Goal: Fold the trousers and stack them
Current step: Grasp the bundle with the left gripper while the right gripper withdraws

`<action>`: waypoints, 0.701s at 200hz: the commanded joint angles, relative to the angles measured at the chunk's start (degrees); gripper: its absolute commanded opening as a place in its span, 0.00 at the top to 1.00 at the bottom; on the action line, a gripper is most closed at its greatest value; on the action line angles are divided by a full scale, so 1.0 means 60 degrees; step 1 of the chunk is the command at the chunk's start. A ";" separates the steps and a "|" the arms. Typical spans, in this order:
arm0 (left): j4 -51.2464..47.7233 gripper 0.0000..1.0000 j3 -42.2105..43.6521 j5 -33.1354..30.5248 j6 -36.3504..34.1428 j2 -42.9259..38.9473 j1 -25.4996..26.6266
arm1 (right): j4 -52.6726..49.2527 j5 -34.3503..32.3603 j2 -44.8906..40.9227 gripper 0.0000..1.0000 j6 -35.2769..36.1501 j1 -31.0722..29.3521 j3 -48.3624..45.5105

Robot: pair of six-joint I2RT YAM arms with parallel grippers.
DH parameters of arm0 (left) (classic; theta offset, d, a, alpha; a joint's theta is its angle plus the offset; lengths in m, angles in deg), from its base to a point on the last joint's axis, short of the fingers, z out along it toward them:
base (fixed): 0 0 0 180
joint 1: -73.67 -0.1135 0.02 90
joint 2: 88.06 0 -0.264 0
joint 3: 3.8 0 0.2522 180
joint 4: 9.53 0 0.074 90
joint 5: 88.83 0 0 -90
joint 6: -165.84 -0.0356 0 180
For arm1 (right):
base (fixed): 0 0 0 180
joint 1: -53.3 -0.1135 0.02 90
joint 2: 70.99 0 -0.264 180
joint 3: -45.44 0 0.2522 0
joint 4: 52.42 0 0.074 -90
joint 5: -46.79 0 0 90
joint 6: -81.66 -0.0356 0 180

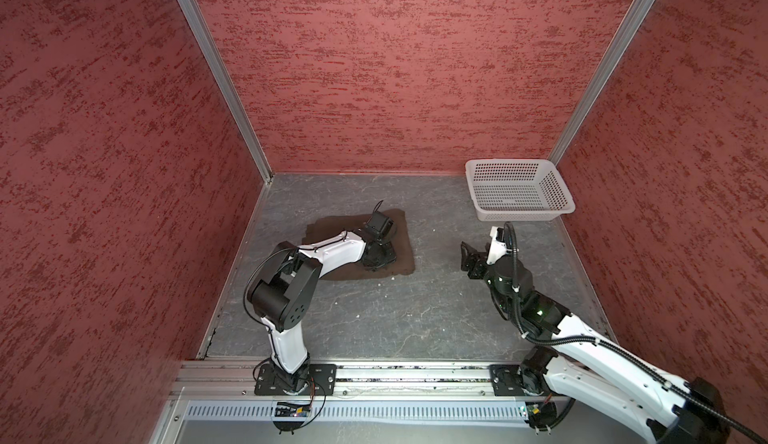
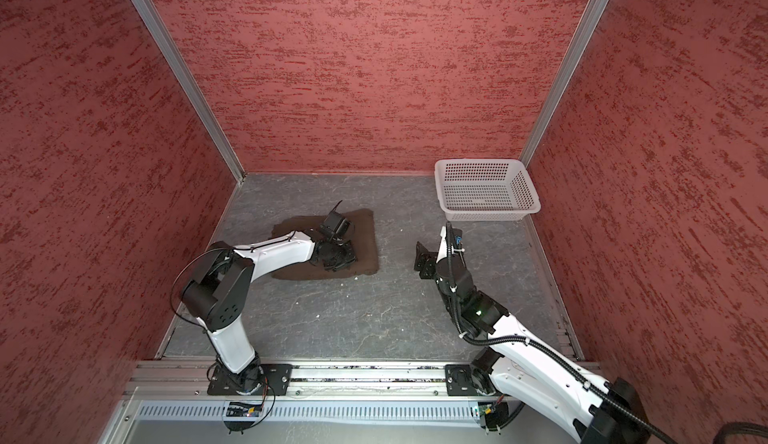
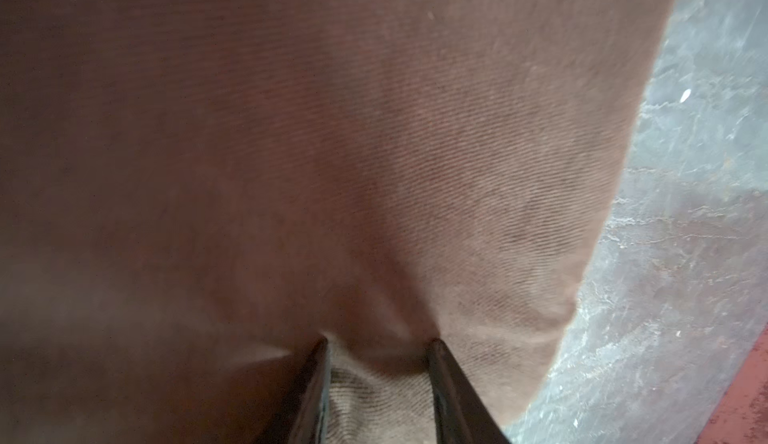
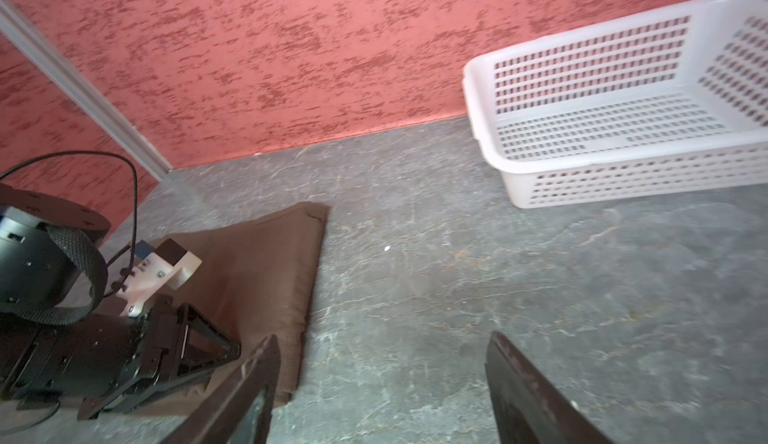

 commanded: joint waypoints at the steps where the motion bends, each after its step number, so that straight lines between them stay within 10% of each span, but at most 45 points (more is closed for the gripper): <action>1: 0.0302 0.63 -0.0276 0.0216 0.0163 0.0562 0.0087 | -0.0131 -0.0634 0.0211 0.22 -0.0165 0.0048 -0.0072; 140: 0.0196 0.66 0.0607 0.1283 -0.1433 -0.1147 -0.4601 | -0.0519 -0.0886 0.1384 0.22 -0.0928 0.0254 0.0591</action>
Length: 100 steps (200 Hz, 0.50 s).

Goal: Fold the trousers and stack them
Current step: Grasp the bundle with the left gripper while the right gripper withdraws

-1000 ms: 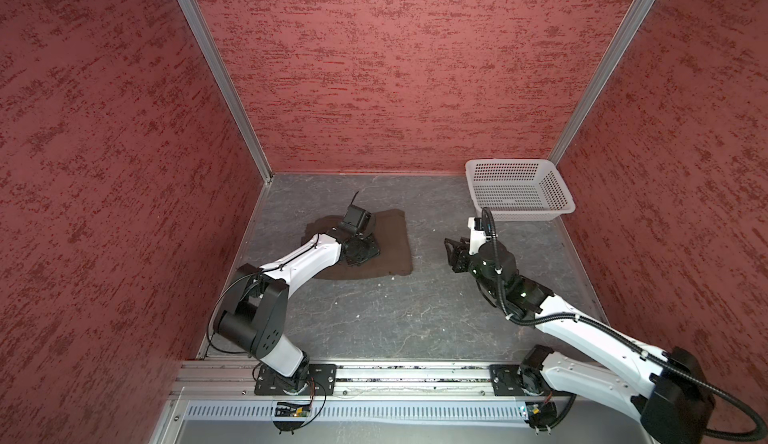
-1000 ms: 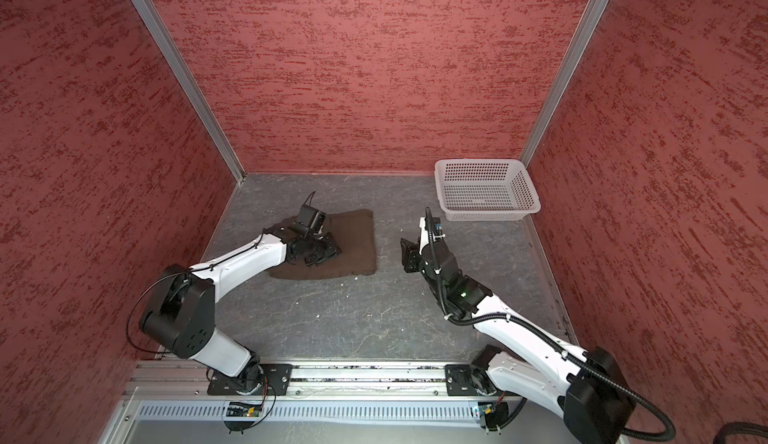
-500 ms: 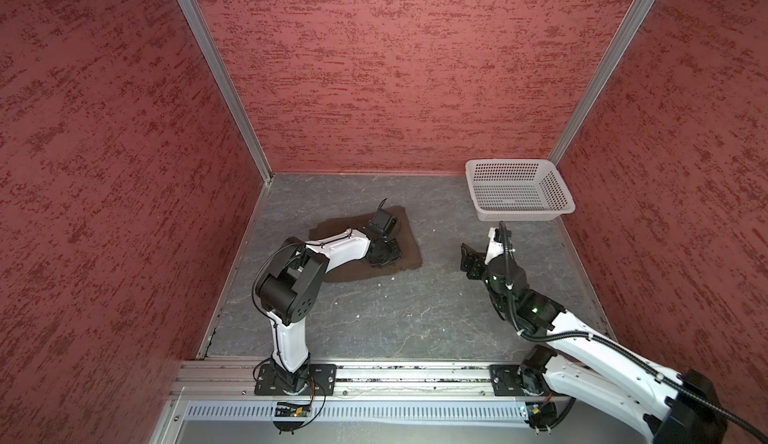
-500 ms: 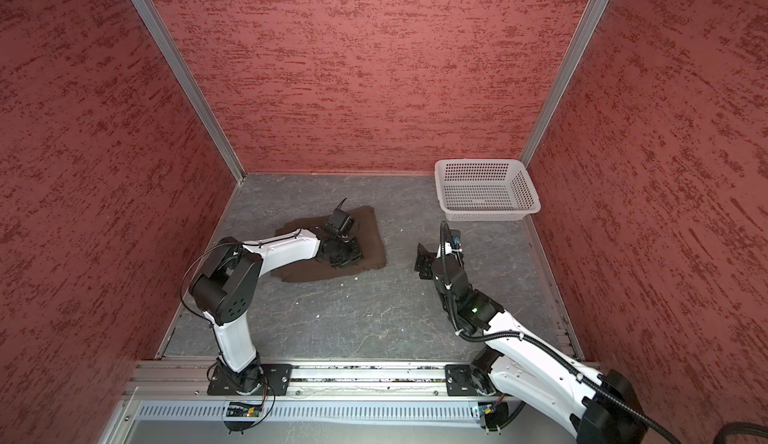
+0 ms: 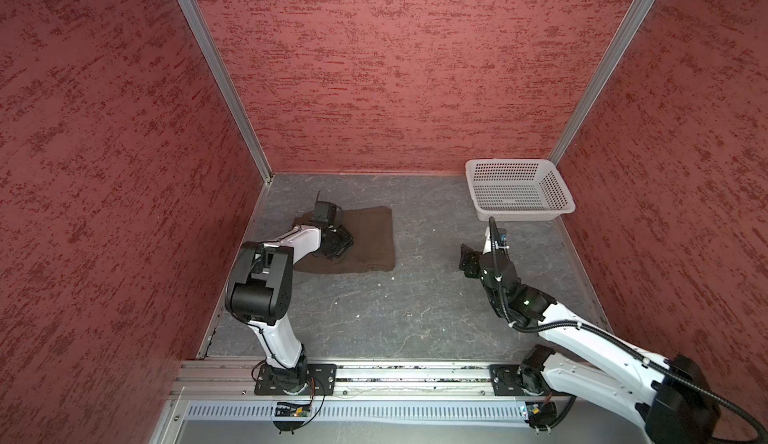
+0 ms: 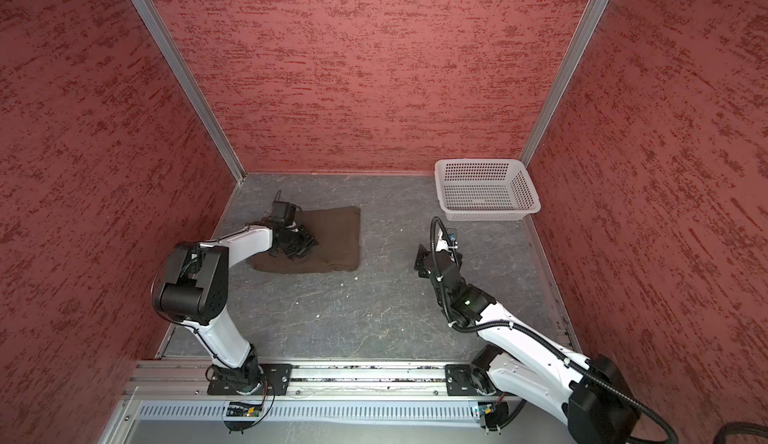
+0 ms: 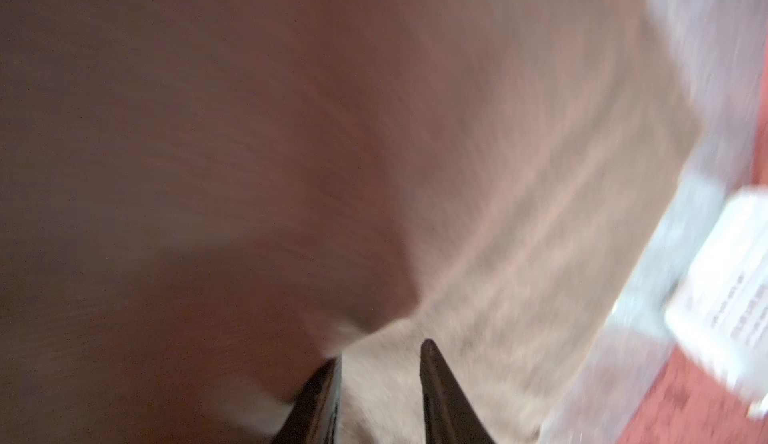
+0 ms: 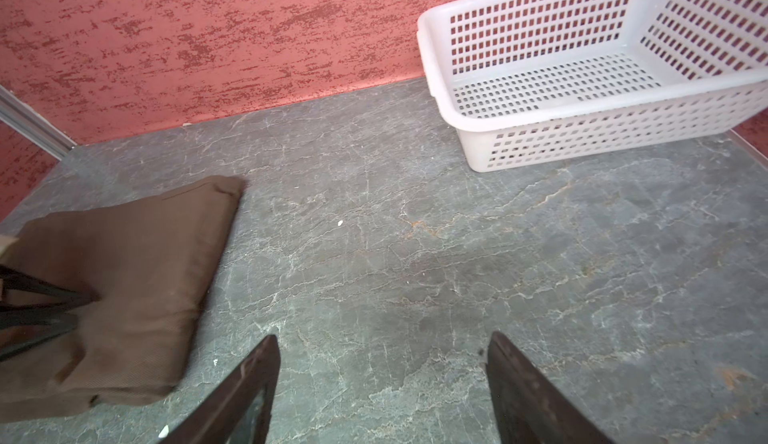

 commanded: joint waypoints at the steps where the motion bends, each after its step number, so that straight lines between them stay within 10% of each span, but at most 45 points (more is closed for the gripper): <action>1: -0.0662 0.66 -0.0470 0.0050 -0.0725 -0.0455 -0.0051 | -0.0047 -0.0247 0.0011 0.22 -0.0269 0.0085 0.0301; 100: -0.0866 0.65 -0.0163 -0.0459 -0.0315 -0.0832 0.2769 | 0.0186 0.0462 0.1322 0.22 -0.0093 0.0235 0.1067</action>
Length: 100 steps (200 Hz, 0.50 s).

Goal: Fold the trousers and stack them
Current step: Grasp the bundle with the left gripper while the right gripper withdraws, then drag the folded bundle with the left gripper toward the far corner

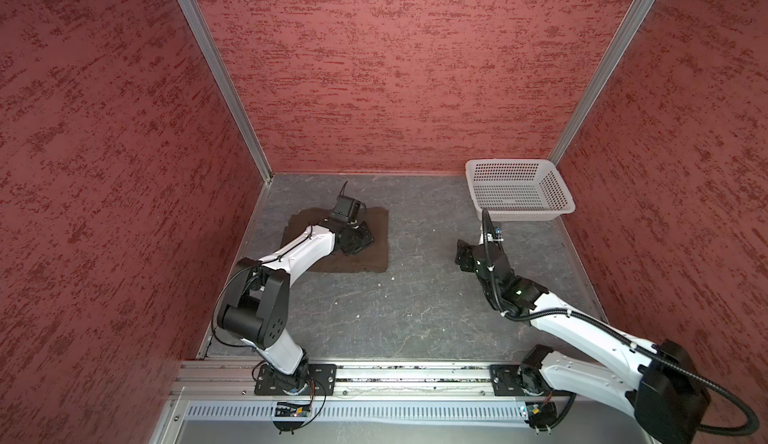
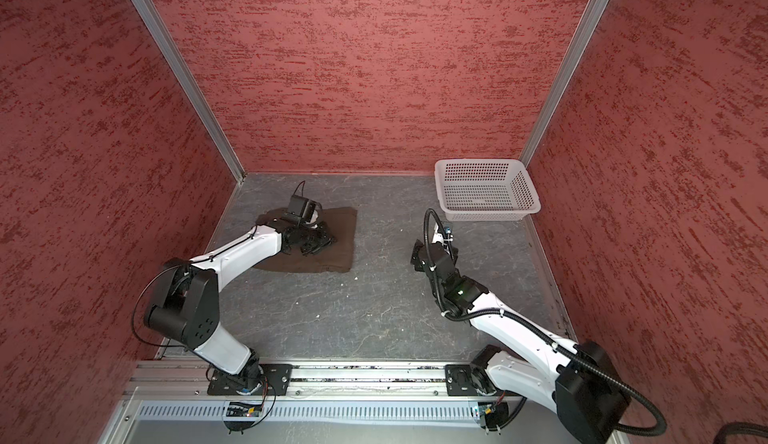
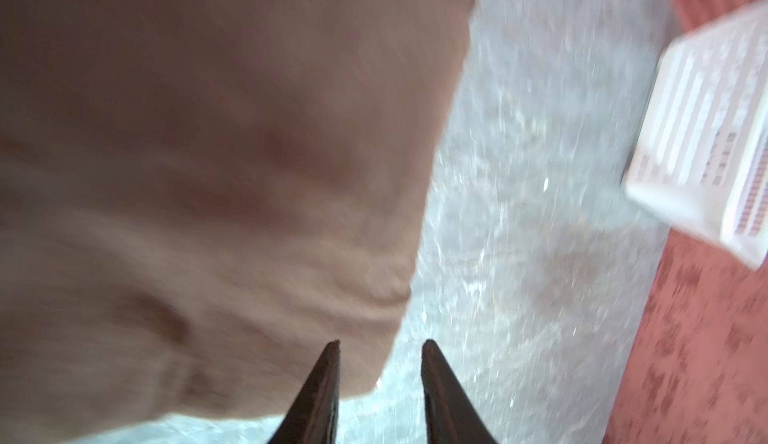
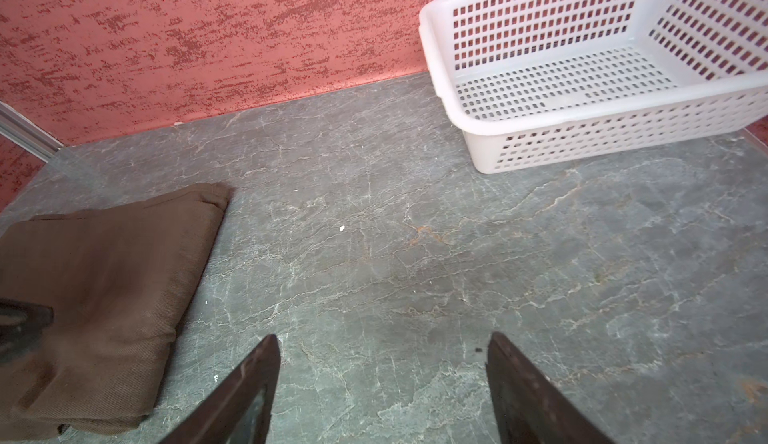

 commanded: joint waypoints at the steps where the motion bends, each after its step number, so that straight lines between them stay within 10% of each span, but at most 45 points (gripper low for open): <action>1: 0.0147 0.65 0.0376 -0.0083 0.0267 0.0427 0.0184 | 0.0182 0.0245 0.0216 0.22 -0.0018 0.0073 0.0354; 100: 0.0112 0.68 -0.0608 -0.0086 -0.0454 0.2878 -0.1268 | 0.0012 -0.0010 0.0269 0.21 -0.0340 0.0347 0.0113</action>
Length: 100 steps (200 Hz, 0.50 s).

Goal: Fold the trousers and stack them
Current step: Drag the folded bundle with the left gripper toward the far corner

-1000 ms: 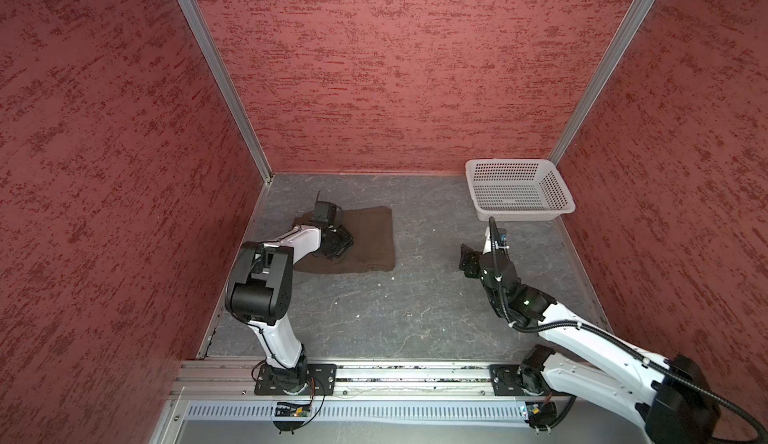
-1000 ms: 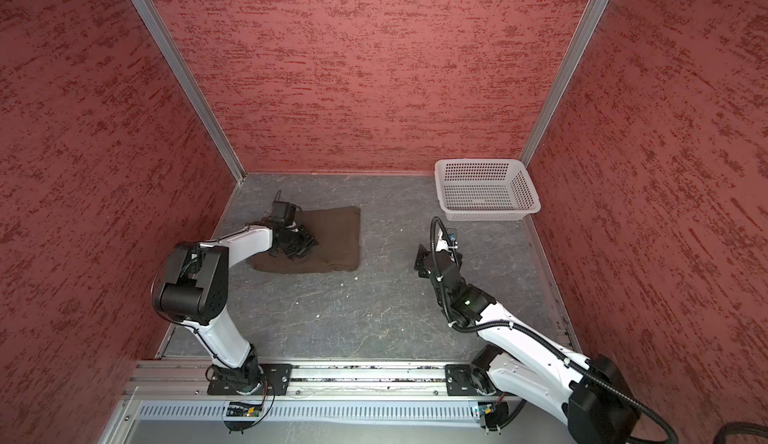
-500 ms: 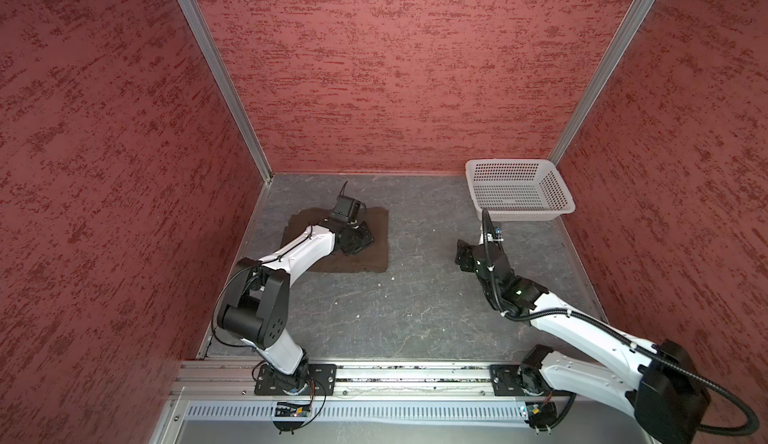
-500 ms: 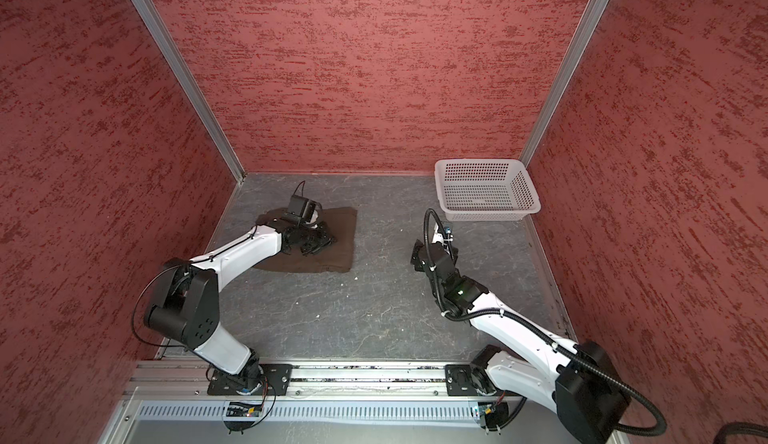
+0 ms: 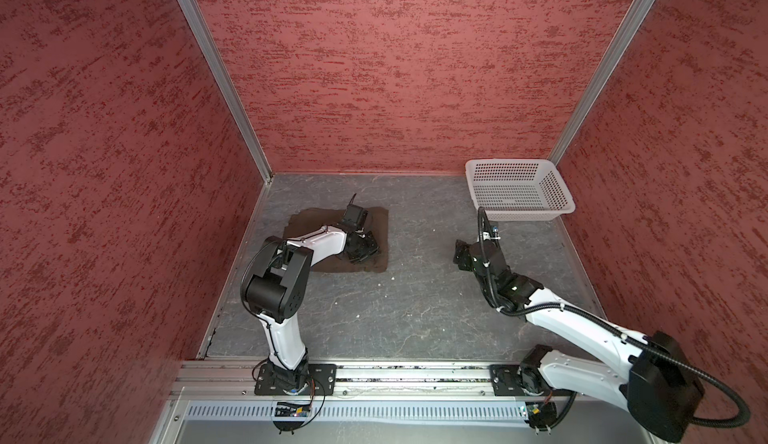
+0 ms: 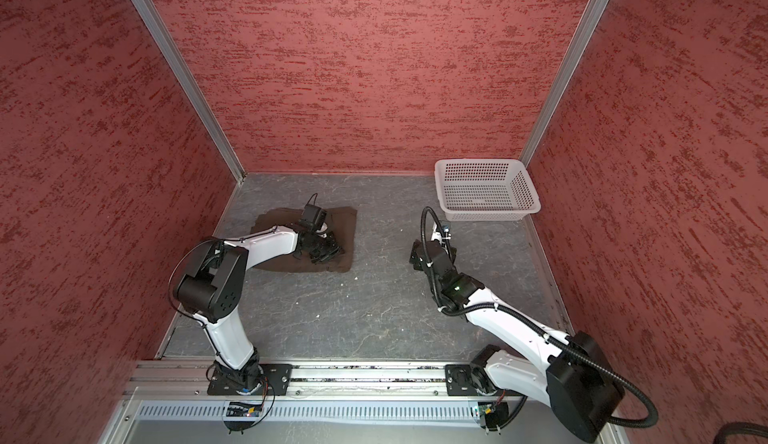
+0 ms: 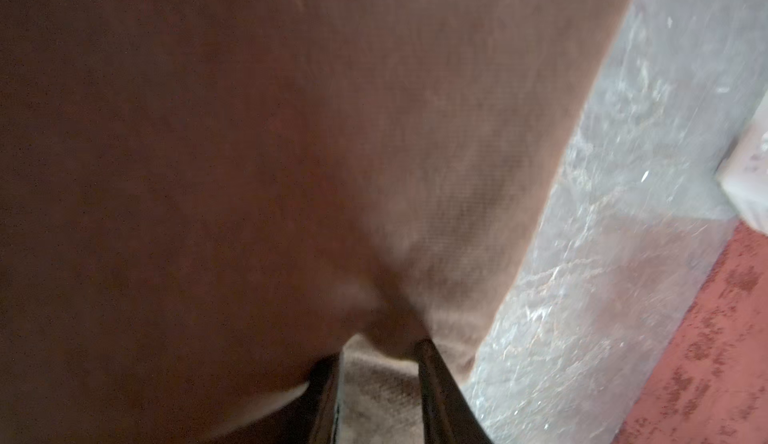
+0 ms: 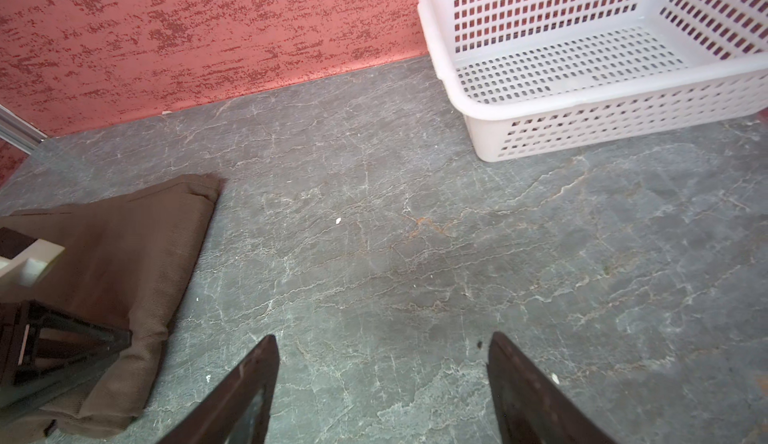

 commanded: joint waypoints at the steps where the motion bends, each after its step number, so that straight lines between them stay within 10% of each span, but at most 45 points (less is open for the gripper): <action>1: -0.0715 0.68 -0.0427 -0.0802 -0.0593 0.0780 -0.0893 | -0.0027 -0.0149 -0.0114 0.21 -0.0188 0.0155 0.0022; 56: -0.1684 0.68 -0.2803 -0.0587 -0.1365 0.0943 -0.1420 | -0.0199 0.0194 -0.0567 0.21 -0.0874 0.0231 -0.0289; 100: -0.1788 0.66 -0.1319 -0.0591 -0.1404 -0.1014 -0.1292 | -0.0411 0.0244 -0.0992 0.21 -0.0919 0.0233 -0.0462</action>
